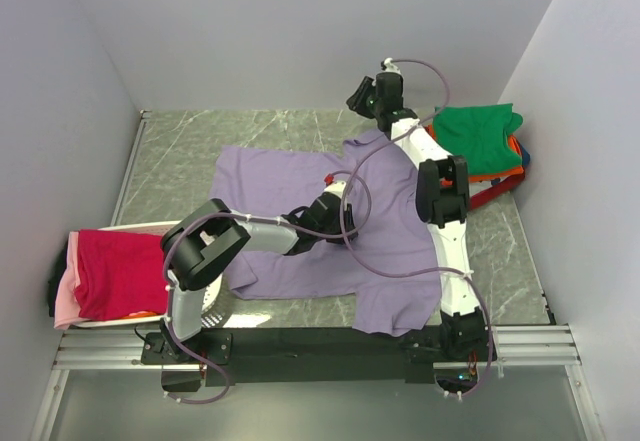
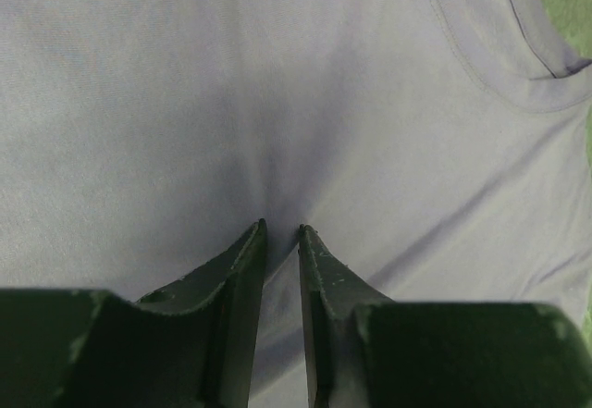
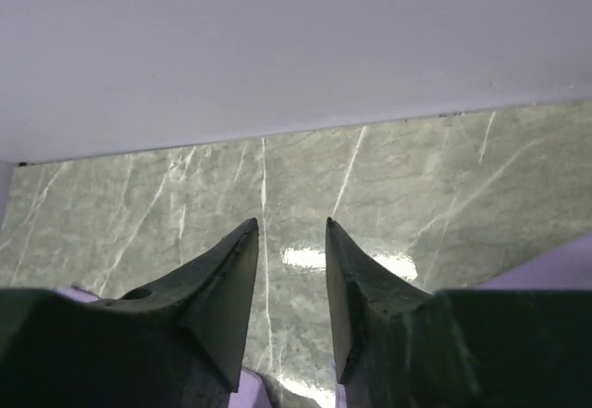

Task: Fold and stack the t-shirts
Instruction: Flatten the tshirt out

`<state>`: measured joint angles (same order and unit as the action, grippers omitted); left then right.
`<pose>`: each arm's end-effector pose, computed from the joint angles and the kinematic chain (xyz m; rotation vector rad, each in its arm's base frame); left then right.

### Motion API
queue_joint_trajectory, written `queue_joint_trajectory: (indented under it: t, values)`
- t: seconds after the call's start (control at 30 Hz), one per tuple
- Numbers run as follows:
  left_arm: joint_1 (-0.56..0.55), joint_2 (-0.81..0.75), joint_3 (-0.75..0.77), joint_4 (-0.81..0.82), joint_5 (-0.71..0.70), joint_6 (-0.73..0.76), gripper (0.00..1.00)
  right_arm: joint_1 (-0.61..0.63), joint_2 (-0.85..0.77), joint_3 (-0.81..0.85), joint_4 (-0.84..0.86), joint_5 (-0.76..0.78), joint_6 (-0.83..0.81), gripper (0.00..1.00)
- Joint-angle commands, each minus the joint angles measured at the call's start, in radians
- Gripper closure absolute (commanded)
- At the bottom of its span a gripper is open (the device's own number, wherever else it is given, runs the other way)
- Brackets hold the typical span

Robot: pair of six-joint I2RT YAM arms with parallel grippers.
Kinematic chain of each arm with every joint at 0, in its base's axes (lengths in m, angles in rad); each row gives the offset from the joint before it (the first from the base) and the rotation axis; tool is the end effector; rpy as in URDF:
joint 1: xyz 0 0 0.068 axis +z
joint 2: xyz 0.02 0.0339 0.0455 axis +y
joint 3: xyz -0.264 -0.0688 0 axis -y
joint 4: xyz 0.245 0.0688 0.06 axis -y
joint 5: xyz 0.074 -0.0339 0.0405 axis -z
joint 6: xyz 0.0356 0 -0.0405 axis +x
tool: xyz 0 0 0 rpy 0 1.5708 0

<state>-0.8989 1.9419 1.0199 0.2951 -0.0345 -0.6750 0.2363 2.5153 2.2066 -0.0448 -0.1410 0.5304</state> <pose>0.2502 -0.3125 0.1363 0.2396 2.3149 -0.8129 0.5705 0.1425 0.2132 0.1930 1.9658 0.6435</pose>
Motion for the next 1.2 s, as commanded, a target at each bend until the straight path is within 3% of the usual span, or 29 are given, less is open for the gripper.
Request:
queue_joint_trajectory:
  t: [0.0,0.13,0.37,0.57,1.17]
  values:
    - [-0.017,0.017,-0.009,-0.177,-0.024,0.011,0.72,-0.009,-0.117,-0.063,0.005,0.01,-0.029,0.56]
    - [-0.017,0.02,0.043,-0.198,-0.03,0.026,0.72,-0.029,-0.265,-0.231,-0.061,0.099,-0.082,0.55]
    - [-0.017,0.012,0.08,-0.221,-0.047,0.049,0.71,-0.031,-0.274,-0.285,-0.242,0.173,-0.153,0.55]
    - [-0.017,0.009,0.088,-0.231,-0.05,0.06,0.71,-0.028,-0.148,-0.127,-0.389,0.159,-0.142,0.56]
    - [-0.015,0.011,0.088,-0.237,-0.059,0.06,0.71,0.017,0.026,0.09,-0.51,0.143,-0.161,0.58]
